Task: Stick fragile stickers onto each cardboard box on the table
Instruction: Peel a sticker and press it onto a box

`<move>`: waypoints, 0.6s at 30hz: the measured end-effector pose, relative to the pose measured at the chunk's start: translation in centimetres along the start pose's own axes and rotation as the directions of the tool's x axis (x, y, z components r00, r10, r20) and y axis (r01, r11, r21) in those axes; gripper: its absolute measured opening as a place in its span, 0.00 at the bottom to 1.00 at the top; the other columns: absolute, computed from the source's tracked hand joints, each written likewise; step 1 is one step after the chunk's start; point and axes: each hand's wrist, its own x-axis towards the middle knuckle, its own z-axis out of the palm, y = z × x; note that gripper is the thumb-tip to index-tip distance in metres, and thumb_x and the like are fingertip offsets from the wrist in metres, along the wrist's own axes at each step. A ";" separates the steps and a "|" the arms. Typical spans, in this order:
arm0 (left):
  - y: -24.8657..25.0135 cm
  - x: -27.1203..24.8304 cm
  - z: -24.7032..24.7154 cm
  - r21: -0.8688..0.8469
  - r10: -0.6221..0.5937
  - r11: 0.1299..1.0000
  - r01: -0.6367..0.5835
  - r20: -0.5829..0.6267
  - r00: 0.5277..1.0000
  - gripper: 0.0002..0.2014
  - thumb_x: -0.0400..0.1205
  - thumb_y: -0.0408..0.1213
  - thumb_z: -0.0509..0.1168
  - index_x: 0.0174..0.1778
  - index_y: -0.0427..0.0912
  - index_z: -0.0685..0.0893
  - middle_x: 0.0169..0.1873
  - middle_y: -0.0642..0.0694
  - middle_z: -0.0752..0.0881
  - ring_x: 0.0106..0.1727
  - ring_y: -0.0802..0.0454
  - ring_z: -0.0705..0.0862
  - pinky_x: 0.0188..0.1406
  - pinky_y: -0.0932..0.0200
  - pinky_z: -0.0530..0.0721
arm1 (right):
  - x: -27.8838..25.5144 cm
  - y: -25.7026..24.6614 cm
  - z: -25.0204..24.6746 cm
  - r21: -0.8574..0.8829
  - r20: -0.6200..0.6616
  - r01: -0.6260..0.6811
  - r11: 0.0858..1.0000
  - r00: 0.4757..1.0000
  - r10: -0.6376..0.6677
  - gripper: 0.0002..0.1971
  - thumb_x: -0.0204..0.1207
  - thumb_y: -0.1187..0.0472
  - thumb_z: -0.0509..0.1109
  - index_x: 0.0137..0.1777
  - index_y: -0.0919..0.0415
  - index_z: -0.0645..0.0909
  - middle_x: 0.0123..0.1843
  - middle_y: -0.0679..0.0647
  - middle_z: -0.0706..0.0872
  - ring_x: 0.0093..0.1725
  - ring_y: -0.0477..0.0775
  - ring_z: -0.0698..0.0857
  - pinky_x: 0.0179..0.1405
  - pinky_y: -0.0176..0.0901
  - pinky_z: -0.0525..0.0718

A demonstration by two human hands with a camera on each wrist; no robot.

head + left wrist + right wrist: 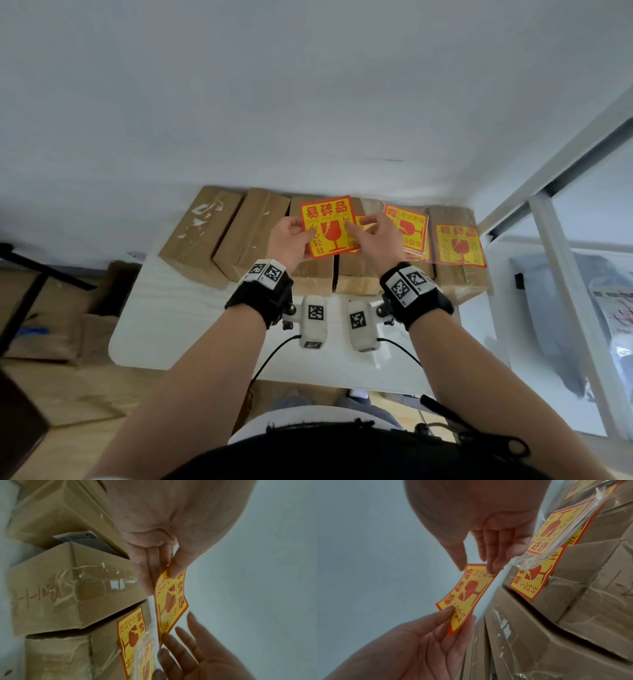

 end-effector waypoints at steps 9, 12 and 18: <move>-0.7 1.6 -3.4 0.185 0.041 0.982 -0.043 0.012 0.999 0.05 0.84 0.36 0.68 0.50 0.47 0.77 0.52 0.42 0.90 0.48 0.47 0.91 0.48 0.42 0.91 | -0.7 0.4 2.9 -0.152 0.008 0.006 0.988 1.000 -0.005 0.13 0.82 0.52 0.68 0.35 0.53 0.80 0.32 0.48 0.84 0.33 0.47 0.81 0.30 0.38 0.71; -0.9 1.9 -3.7 0.330 0.100 0.941 -0.081 -0.040 0.994 0.06 0.82 0.42 0.69 0.50 0.47 0.79 0.48 0.48 0.88 0.48 0.50 0.89 0.49 0.47 0.89 | -1.2 0.3 3.6 -0.202 0.021 0.034 0.979 0.999 -0.030 0.11 0.83 0.53 0.67 0.40 0.56 0.81 0.32 0.46 0.82 0.32 0.42 0.79 0.28 0.33 0.69; -0.6 2.3 -3.1 0.494 0.187 0.866 -0.083 -0.165 0.968 0.05 0.83 0.42 0.70 0.48 0.47 0.81 0.43 0.54 0.84 0.38 0.62 0.79 0.32 0.67 0.71 | -0.5 0.6 4.2 -0.256 0.074 0.060 0.965 0.996 -0.043 0.10 0.84 0.54 0.65 0.44 0.56 0.80 0.34 0.45 0.80 0.33 0.42 0.78 0.30 0.34 0.71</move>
